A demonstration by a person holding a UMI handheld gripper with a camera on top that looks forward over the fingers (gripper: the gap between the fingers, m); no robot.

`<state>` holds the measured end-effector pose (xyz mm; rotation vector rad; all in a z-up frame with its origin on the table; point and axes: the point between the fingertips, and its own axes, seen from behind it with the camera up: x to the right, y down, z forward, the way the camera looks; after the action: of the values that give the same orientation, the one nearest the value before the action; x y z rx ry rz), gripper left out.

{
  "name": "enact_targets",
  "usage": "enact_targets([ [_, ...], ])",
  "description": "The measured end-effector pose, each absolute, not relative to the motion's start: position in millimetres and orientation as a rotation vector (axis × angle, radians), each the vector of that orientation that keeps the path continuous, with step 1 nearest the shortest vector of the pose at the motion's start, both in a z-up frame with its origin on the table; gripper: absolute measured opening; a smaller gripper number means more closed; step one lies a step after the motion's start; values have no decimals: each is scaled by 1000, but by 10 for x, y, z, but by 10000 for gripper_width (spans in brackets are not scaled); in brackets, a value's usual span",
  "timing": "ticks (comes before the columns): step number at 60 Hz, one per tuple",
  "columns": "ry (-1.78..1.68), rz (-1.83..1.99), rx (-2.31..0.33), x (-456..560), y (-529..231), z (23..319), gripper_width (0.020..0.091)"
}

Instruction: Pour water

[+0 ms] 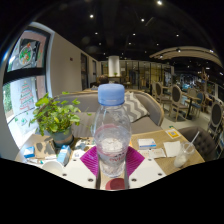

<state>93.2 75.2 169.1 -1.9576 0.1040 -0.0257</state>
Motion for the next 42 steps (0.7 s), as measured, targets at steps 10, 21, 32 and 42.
enact_targets([
  [10, 71, -66, -2047, 1060, 690, 1029, 315],
  [21, 97, -54, -2119, 1066, 577, 535, 325],
  [32, 130, -49, -2094, 1087, 571, 547, 420],
  [42, 179, -10, -2167, 1061, 534, 508, 588],
])
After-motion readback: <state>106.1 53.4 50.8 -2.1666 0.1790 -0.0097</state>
